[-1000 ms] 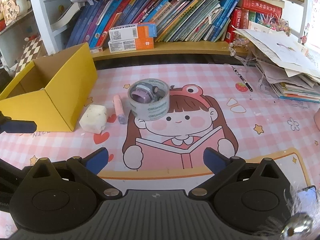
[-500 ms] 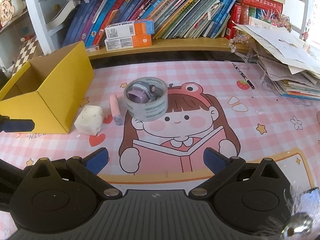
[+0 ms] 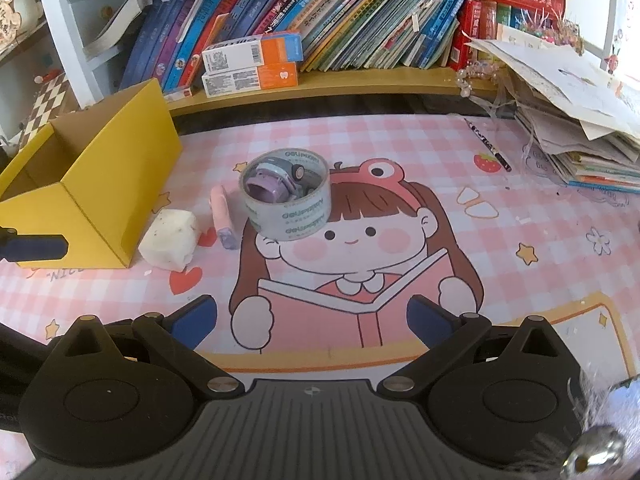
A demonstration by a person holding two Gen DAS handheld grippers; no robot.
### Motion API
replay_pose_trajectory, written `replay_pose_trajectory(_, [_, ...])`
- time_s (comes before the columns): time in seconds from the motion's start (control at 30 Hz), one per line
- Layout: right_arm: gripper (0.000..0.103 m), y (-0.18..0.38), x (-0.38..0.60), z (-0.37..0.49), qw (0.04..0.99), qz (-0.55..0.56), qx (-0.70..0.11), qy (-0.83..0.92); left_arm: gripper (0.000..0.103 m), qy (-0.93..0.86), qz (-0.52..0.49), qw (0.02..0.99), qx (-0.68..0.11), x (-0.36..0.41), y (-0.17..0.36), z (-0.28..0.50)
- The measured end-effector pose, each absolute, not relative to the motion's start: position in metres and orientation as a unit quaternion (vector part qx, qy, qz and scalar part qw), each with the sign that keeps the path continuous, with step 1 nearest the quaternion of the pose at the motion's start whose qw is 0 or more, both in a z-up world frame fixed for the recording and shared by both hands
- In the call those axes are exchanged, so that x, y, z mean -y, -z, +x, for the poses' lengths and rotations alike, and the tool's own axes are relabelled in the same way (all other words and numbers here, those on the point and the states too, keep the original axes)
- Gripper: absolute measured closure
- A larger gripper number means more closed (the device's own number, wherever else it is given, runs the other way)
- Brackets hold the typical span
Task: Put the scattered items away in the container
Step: 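Move the left tool toward the white foam block while the right approaches the tape roll, then close the left gripper on the foam block while the right reaches into the tape roll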
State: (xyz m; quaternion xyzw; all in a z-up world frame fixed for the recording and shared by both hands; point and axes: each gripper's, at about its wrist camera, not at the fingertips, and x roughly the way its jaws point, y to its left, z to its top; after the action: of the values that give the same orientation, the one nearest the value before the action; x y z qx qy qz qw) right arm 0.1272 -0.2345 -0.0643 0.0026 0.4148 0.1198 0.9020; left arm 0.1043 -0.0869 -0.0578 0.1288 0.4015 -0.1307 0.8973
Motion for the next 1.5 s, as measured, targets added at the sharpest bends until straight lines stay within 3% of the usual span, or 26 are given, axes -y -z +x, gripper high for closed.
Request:
replay_pose_trajectory(0.7, [0.001, 0.068, 0.232, 0.141, 0.907, -0.004, -0.401, -0.128, 0.008, 0.127, 0.118, 0.902, -0.396, 0.089, 0.065, 0.117])
replay_pose_trajectory(1.2, [0.004, 0.071, 0.227, 0.152, 0.909, -0.014, -0.396, -0.127, 0.036, 0.113, 0.125, 0.903, -0.394, 0.092, 0.077, 0.135])
replay_pose_trajectory(1.27, [0.007, 0.071, 0.226, 0.154, 0.910, -0.016, -0.393, -0.128, 0.045, 0.107, 0.136, 0.903, -0.393, 0.094, 0.080, 0.139])
replay_pose_trajectory(1.5, [0.011, 0.073, 0.224, 0.160, 0.911, -0.019, -0.392, -0.128, 0.047, 0.073, 0.179, 0.902, -0.387, 0.103, 0.092, 0.151])
